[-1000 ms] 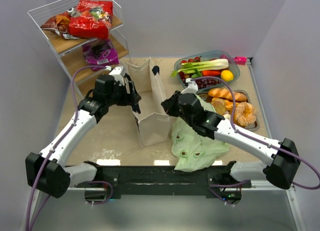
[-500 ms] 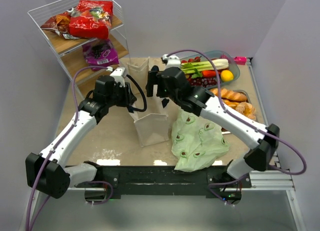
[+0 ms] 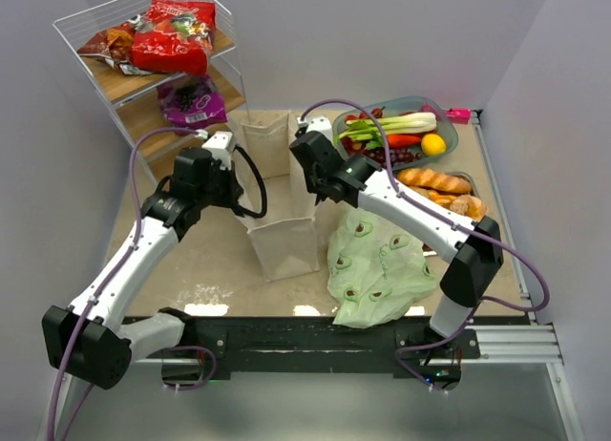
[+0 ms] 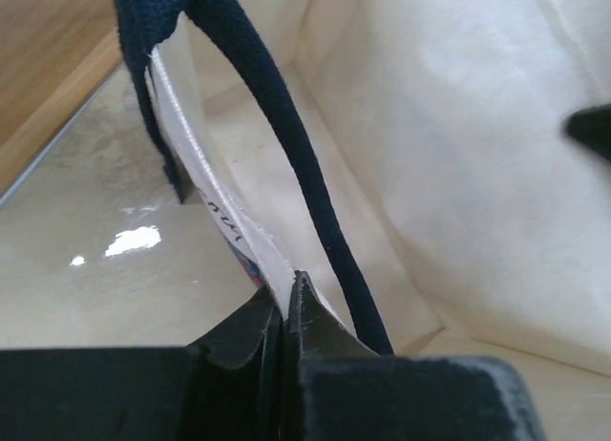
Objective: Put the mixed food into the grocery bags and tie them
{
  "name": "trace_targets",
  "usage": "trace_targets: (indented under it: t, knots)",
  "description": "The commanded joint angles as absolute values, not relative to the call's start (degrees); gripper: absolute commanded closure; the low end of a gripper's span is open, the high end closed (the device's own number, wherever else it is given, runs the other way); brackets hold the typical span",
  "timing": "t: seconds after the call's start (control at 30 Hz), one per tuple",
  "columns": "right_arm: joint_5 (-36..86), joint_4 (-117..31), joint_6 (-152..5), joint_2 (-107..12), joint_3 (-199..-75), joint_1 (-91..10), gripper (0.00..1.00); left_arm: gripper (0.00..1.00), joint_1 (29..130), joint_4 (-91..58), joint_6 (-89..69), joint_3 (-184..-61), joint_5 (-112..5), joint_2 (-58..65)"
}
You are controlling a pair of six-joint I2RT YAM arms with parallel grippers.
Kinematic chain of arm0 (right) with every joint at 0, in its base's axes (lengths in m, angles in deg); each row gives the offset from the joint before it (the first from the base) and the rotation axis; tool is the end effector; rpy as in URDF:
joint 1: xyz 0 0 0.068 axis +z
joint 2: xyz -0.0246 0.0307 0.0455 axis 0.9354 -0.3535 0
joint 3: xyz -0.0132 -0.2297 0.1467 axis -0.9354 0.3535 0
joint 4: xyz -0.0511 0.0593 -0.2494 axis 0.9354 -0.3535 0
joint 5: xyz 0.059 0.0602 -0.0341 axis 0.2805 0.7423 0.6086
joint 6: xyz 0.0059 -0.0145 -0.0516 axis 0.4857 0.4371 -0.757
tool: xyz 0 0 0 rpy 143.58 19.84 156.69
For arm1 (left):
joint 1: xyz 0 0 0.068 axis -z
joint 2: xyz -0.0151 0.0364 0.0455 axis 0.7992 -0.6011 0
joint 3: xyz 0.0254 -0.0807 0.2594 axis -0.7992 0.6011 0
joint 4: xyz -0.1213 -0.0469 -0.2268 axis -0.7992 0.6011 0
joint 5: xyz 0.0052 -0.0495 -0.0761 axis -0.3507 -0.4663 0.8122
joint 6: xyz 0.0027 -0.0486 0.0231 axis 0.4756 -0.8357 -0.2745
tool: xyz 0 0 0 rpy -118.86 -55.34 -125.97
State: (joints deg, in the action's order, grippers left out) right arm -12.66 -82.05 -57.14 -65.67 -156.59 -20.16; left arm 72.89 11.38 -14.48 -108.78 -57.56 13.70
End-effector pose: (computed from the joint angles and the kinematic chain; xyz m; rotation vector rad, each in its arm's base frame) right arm 0.2673 0.2816 0.3430 -0.2519 2.1972 0.0756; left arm 0.2370 -0.0884 0.3226 0.1246 2.1778 -0.4388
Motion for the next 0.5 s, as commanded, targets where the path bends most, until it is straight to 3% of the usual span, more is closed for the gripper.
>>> trace_targets:
  t: [0.0, 0.37, 0.47]
  knots:
    - [-19.8, -88.2, -57.6, -59.9, -156.0, -24.0, 0.98, 1.0, 69.1, 17.5, -9.7, -111.5, -61.8, 16.4]
    - [-18.5, -91.7, -54.0, -54.5, -147.2, -26.6, 1.0, 0.99, 64.0, 20.2, -5.9, -110.6, -58.9, 17.9]
    - [-13.7, -89.8, -54.0, -53.8, -145.2, -26.7, 1.0, 0.78, 64.0, 19.2, -5.0, -110.7, -56.2, 19.0]
